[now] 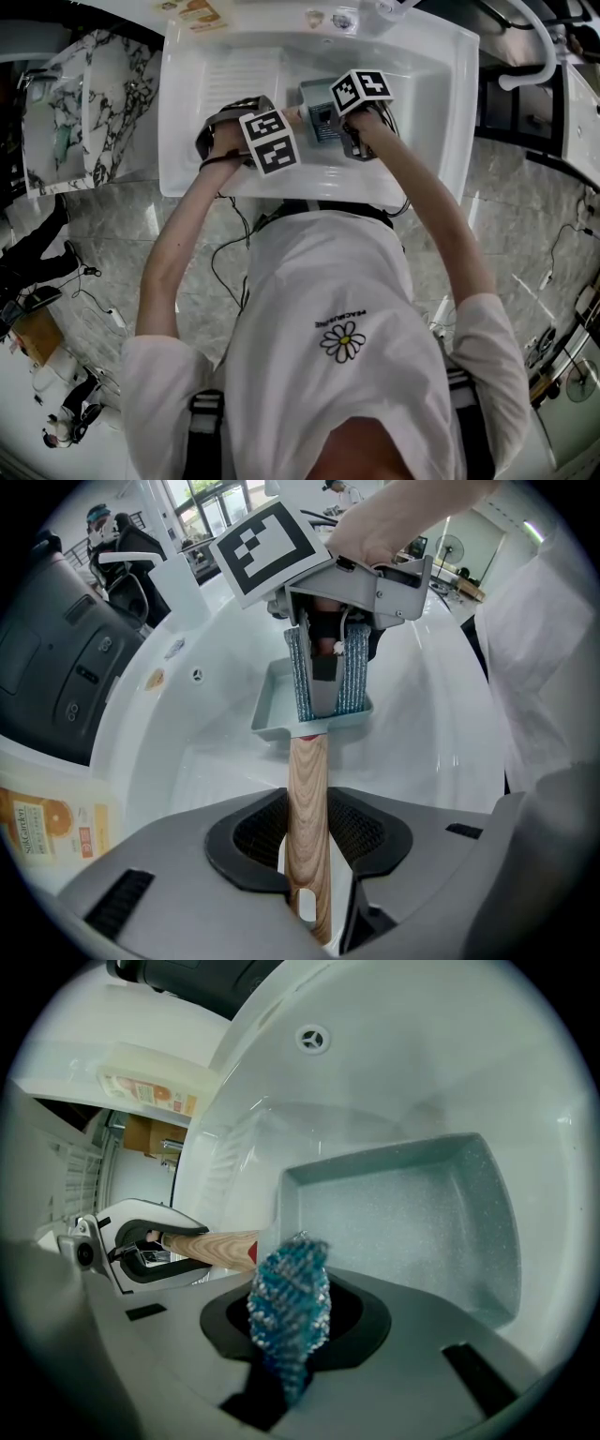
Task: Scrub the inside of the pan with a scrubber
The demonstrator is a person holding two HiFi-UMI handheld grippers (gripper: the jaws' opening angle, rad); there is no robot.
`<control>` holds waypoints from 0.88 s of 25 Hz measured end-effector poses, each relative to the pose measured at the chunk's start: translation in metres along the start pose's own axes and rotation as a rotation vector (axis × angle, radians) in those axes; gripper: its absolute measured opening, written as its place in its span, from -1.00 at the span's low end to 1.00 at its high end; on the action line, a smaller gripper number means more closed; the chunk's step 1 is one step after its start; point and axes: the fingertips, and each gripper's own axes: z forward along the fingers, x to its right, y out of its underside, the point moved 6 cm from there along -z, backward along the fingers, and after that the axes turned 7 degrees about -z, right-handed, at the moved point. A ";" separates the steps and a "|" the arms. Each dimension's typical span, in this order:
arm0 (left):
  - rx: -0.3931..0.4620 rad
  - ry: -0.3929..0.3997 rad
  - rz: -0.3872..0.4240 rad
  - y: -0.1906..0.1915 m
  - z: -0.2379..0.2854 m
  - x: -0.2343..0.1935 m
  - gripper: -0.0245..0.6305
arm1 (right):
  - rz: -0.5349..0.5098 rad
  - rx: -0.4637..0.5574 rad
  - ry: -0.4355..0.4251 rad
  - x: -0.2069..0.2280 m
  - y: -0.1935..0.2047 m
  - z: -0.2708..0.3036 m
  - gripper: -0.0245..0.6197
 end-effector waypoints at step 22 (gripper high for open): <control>-0.015 0.020 -0.130 0.023 -0.004 -0.012 -0.36 | -0.171 0.161 0.183 0.015 -0.019 -0.070 -0.72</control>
